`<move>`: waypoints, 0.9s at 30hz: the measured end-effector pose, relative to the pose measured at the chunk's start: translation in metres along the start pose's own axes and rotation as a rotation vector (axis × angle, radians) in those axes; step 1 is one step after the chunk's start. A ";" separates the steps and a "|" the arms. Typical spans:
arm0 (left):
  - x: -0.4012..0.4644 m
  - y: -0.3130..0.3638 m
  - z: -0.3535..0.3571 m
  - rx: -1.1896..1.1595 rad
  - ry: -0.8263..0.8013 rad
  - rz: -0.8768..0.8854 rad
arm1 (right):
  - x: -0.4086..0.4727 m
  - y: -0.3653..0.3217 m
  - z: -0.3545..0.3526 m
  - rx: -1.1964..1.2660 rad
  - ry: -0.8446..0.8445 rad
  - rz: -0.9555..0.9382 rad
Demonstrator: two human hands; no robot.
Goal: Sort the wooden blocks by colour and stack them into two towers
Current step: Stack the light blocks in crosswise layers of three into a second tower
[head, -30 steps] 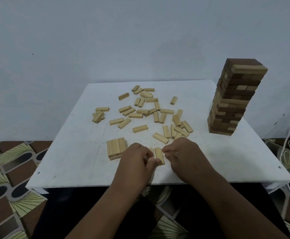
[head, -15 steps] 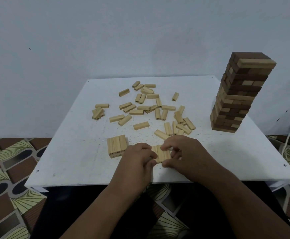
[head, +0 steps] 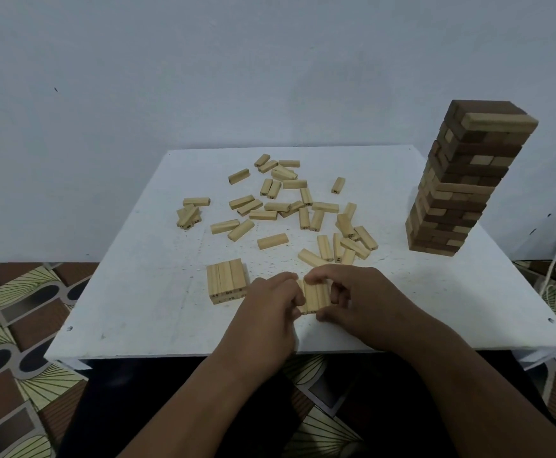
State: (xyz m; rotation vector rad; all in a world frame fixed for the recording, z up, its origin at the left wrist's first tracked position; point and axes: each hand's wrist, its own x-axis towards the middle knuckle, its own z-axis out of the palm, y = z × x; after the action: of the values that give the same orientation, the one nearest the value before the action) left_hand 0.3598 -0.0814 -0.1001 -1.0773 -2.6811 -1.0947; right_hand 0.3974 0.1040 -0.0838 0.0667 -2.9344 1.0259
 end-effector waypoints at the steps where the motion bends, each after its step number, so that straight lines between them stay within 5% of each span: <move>1: 0.000 0.000 0.000 -0.007 0.002 -0.010 | 0.001 -0.001 0.000 0.000 -0.011 0.005; 27: 0.002 0.006 -0.008 0.031 -0.006 -0.017 | 0.002 -0.002 0.000 0.100 0.070 0.103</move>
State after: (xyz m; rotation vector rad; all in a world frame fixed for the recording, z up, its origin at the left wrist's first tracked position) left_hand 0.3607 -0.0824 -0.0898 -1.0559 -2.7076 -1.0501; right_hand 0.3959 0.1026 -0.0826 -0.1166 -2.8491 1.1628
